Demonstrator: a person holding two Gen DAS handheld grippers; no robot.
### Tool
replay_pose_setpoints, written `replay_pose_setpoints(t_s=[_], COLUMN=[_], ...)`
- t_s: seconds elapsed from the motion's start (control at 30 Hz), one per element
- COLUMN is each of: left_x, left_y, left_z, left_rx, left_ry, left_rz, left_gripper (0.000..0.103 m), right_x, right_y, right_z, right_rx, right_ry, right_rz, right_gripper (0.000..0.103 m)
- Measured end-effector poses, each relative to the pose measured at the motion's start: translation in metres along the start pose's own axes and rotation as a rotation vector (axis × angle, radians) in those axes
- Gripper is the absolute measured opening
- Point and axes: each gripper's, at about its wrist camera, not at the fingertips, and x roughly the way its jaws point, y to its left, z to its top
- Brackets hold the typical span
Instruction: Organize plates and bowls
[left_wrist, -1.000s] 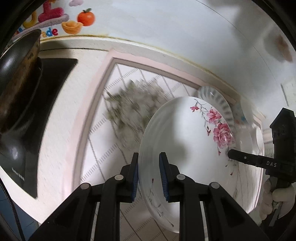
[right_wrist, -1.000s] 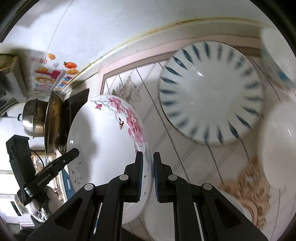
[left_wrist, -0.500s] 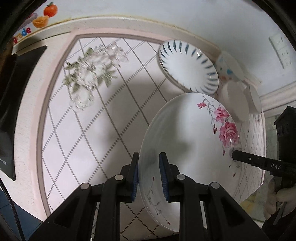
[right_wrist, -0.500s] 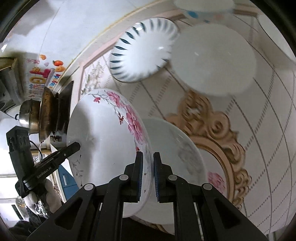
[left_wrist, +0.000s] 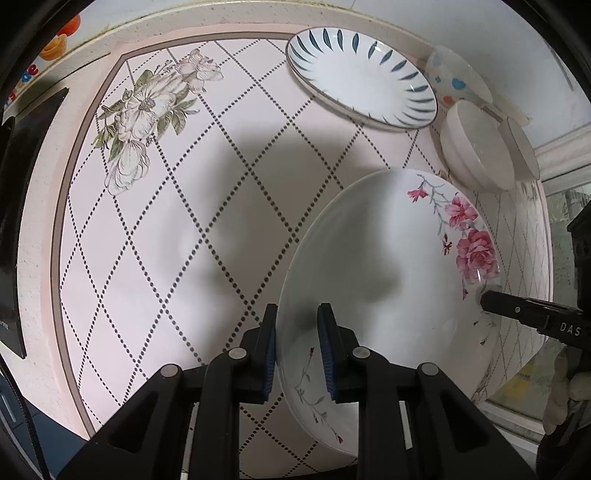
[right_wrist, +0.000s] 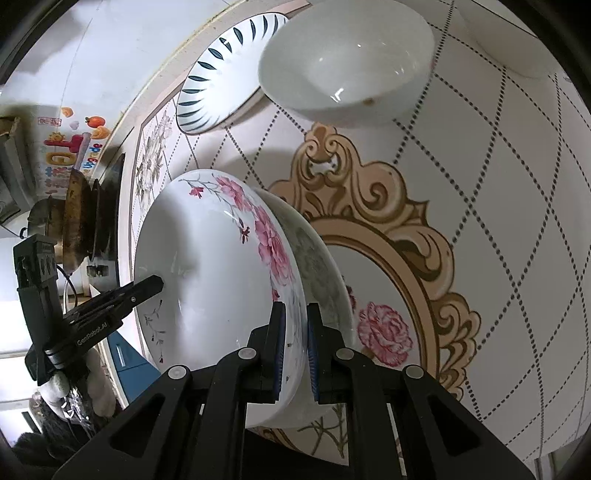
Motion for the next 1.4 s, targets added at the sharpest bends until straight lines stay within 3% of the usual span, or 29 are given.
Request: replay_pose_setpoints(t_s=[1.0, 1.23, 1.4], left_x=[0.027, 0.017, -0.018], left_y=[-0.013, -0.008, -0.005], left_z=[-0.007, -0.001, 0.015], left_rx=[-0.003, 0.003, -0.011], left_ry=[0.024, 0.039, 0.004], left_rz=[0.016, 0.007, -0.036], left_gripper=[0.019, 0.019, 0.019], right_x=[-0.002, -0.007, -0.035], right_y=[-0.003, -0.001, 0.0], right_z=[-0.012, -0.013, -0.002], right_rx=[0.01, 0.0, 0.024], right_ry=[0.008, 0.045, 0.007], right_rz=[-0.044, -0.091, -0.063], right_gripper=[0.015, 0.017, 0.017])
